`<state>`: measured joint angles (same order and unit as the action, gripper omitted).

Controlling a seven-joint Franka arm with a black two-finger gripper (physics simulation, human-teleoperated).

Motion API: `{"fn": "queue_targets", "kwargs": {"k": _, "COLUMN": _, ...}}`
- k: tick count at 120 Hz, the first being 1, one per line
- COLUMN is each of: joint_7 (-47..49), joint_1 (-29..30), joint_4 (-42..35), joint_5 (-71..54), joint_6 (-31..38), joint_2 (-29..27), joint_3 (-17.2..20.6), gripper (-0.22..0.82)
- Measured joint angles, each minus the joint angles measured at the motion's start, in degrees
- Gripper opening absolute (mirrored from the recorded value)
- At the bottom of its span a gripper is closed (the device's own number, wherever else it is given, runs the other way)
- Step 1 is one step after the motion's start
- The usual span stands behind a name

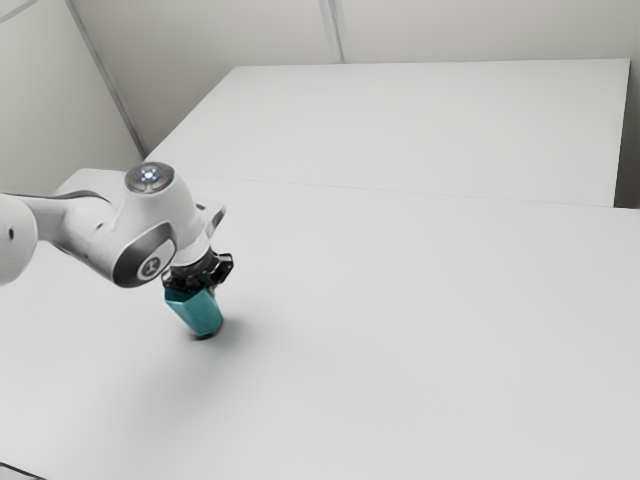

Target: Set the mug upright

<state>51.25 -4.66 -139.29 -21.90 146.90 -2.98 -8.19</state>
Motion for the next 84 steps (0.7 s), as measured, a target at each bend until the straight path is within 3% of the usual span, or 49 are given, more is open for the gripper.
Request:
{"fn": "queue_targets", "kwargs": {"k": 22, "joint_7": 2.33, "joint_1": -0.08, "joint_4": 0.63, "joint_5": 0.24, "joint_6": 0.19, "joint_2": -0.16, "joint_3": -0.07, "gripper": 0.21}}
{"fn": "queue_targets", "kwargs": {"k": 36, "joint_7": 3.34, "joint_1": -0.14, "joint_4": 0.65, "joint_5": 0.27, "joint_6": -0.12, "joint_2": -1.11, "joint_3": -0.07, "gripper": 0.38}}
{"fn": "queue_targets", "kwargs": {"k": 56, "joint_7": 4.46, "joint_1": -0.93, "joint_4": 0.67, "joint_5": 0.28, "joint_6": -1.49, "joint_2": -3.87, "joint_3": -0.07, "gripper": 0.50}}
{"fn": "queue_targets", "kwargs": {"k": 84, "joint_7": 5.48, "joint_1": -2.83, "joint_4": 3.20, "joint_5": 0.60, "joint_6": -6.03, "joint_2": -7.57, "joint_3": 0.16, "gripper": 0.57}}
